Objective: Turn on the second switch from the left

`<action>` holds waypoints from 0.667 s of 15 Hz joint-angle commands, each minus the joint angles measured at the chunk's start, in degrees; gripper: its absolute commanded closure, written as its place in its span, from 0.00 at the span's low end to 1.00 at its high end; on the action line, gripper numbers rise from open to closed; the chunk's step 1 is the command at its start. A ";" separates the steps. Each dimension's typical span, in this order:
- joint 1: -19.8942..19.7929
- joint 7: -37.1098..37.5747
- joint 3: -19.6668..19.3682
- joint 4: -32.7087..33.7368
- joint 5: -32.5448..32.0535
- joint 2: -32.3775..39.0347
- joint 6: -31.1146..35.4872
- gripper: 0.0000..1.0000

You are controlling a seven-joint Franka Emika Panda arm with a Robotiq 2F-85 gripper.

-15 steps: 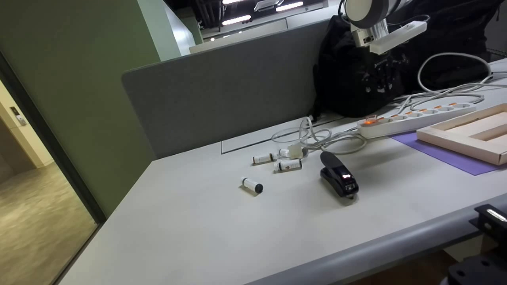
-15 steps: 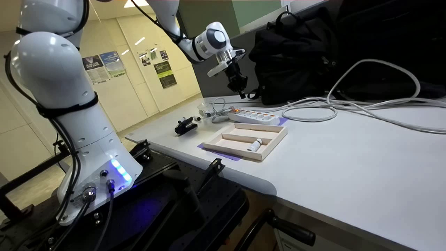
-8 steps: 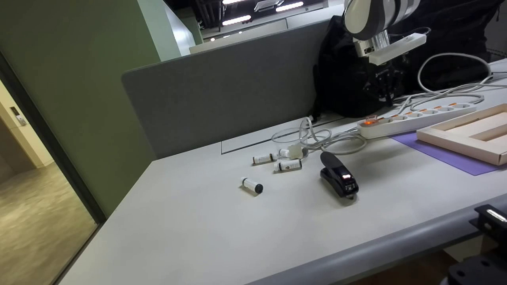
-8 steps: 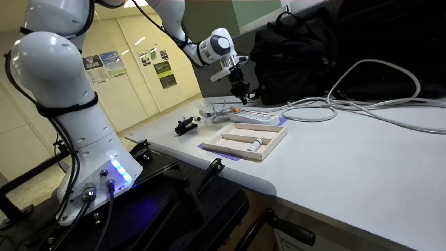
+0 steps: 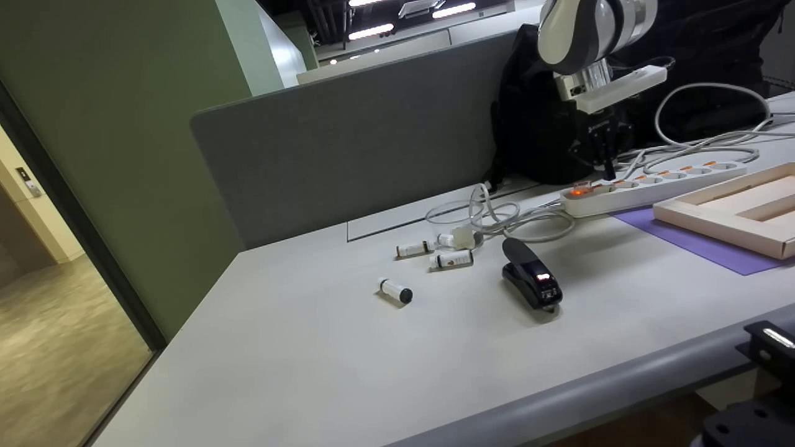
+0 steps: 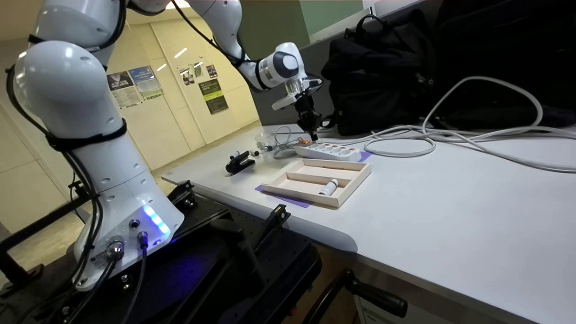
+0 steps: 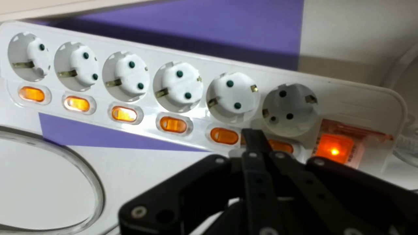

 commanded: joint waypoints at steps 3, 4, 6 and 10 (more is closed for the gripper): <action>0.28 0.03 0.15 2.97 1.00 2.29 -0.22 1.00; 0.24 -0.08 0.27 3.19 1.14 2.53 -0.09 1.00; 0.23 -0.18 0.36 3.54 1.24 2.76 0.16 1.00; 0.41 0.08 0.42 3.81 1.39 2.42 -0.39 1.00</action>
